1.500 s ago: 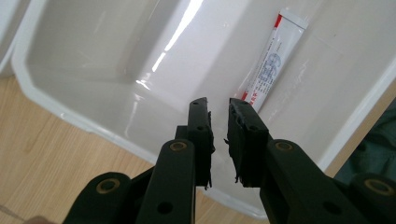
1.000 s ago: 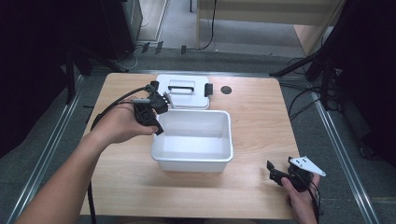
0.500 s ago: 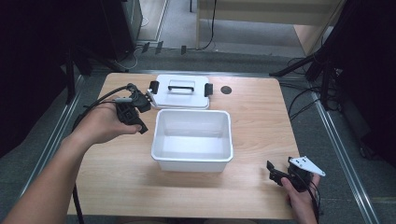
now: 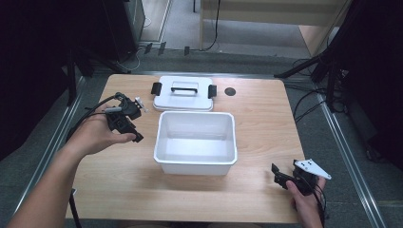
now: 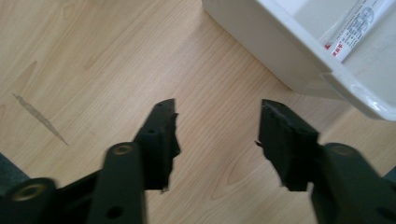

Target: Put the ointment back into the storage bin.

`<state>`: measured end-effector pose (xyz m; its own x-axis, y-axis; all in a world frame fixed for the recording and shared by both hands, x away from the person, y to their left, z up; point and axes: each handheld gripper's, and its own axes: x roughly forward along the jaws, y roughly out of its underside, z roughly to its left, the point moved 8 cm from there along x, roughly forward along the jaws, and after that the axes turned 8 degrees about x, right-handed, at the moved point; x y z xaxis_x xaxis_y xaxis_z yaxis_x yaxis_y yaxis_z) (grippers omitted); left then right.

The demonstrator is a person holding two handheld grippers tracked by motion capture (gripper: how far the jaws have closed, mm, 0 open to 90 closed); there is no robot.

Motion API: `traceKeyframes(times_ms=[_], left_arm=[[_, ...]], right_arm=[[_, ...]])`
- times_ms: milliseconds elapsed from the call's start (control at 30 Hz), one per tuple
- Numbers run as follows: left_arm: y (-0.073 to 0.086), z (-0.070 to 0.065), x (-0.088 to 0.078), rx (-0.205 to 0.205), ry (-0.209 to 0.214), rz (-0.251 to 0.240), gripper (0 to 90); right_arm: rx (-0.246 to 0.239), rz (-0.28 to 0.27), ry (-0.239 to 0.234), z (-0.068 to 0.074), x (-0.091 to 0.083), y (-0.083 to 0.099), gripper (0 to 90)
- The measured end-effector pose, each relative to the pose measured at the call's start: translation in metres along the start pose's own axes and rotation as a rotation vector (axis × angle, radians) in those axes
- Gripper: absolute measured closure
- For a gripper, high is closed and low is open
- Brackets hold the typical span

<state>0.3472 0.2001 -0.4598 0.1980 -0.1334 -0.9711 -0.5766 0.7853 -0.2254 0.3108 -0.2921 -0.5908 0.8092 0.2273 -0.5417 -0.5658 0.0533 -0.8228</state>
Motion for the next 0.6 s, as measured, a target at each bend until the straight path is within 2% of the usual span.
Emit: traceKeyframes(times_ms=[33,67,133,167,200,233,300,400,500,600], left_arm=[[0.002,0.000,0.001,-0.004,0.005,-0.002,40.9],[0.004,0.001,0.004,-0.017,0.005,-0.013,32.2],[0.008,0.001,0.007,-0.042,0.011,-0.032,29.6],[0.009,0.001,0.008,-0.055,0.017,-0.046,26.4],[0.010,0.001,0.008,-0.067,0.024,-0.061,19.4],[0.012,0.001,0.009,-0.082,0.025,-0.077,19.4],[0.017,0.003,0.011,-0.108,0.016,-0.097,11.6],[0.025,0.006,0.018,-0.150,-0.033,-0.122,0.0],[0.032,0.009,0.021,-0.171,-0.073,-0.138,0.0],[0.040,0.009,0.031,-0.204,-0.098,-0.135,0.0]], right_arm=[[0.000,0.000,0.000,0.000,0.000,0.000,13.7],[0.001,0.000,0.000,0.000,0.000,0.000,13.7],[0.001,0.000,0.000,0.000,0.000,0.000,13.7],[0.001,0.000,0.001,0.000,0.000,0.000,13.7],[0.001,-0.001,0.001,0.000,0.000,0.000,13.7],[0.001,-0.001,0.001,0.000,0.000,0.000,13.7],[0.001,0.000,0.002,0.000,0.000,0.000,13.7],[0.002,0.000,0.001,0.000,0.000,0.000,13.7],[0.001,0.001,0.003,0.000,0.000,0.000,13.7],[0.001,0.003,0.001,0.000,0.000,0.000,13.6]])
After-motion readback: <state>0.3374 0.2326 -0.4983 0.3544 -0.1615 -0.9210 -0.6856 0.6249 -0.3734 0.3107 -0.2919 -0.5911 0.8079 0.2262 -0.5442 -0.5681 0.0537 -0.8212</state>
